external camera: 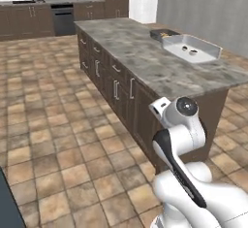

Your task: Place the cold items (potato and kiwi) from the fridge in one tupperware on the dining counter. Place the warm items (kebab skewer and hot dog) in the stove area in another tupperware.

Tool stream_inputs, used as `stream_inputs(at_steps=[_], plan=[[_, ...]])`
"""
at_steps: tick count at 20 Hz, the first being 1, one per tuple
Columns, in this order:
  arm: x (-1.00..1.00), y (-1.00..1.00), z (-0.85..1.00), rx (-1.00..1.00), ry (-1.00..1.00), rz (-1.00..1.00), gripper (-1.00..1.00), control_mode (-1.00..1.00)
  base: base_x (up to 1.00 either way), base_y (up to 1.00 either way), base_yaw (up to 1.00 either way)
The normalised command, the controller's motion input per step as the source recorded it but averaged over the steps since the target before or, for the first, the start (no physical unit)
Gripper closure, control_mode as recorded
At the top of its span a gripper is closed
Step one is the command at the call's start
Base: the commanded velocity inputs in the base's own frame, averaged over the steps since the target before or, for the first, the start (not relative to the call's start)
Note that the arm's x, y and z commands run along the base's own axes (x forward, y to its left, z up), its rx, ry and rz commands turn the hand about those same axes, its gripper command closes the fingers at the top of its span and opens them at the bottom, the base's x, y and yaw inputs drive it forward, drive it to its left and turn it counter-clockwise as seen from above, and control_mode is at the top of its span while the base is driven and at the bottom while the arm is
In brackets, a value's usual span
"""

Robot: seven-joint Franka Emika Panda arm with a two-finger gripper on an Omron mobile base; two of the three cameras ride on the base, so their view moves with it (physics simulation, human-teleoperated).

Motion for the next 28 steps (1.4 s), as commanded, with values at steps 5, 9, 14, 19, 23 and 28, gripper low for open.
stream_inputs(at_steps=[5, 9, 14, 19, 23, 28], plan=[[0.00, 0.00, 0.00, 0.00, 0.00, 0.00, -1.00, 1.00, 0.76, 0.58, 0.23], [0.00, 0.00, 0.00, 0.00, 0.00, 0.00, -1.00, 1.00, 1.00, 0.19, 0.35], [0.00, 0.00, 0.00, 0.00, 0.00, 0.00, -1.00, 1.00, 1.00, 0.08, 0.39], [0.00, 0.00, 0.00, 0.00, 0.00, 0.00, -1.00, 1.00, 1.00, 0.22, 0.38], [0.00, 0.00, 0.00, 0.00, 0.00, 0.00, -1.00, 1.00, 0.99, 0.18, 0.31], [0.00, 0.00, 0.00, 0.00, 0.00, 0.00, -1.00, 1.00, 1.00, 0.17, 0.23]])
